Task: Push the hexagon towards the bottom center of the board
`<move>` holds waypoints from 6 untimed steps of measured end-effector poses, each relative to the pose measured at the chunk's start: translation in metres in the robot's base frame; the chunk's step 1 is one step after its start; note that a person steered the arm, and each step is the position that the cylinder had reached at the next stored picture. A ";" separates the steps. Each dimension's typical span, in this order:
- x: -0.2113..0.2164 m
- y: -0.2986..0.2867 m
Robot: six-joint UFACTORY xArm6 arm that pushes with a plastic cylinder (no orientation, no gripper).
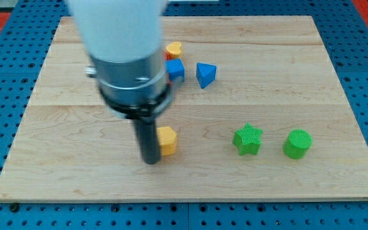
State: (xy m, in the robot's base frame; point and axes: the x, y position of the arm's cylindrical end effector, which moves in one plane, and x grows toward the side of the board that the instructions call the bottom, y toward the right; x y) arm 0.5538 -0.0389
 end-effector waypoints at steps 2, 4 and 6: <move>-0.005 -0.022; -0.013 -0.012; 0.011 0.012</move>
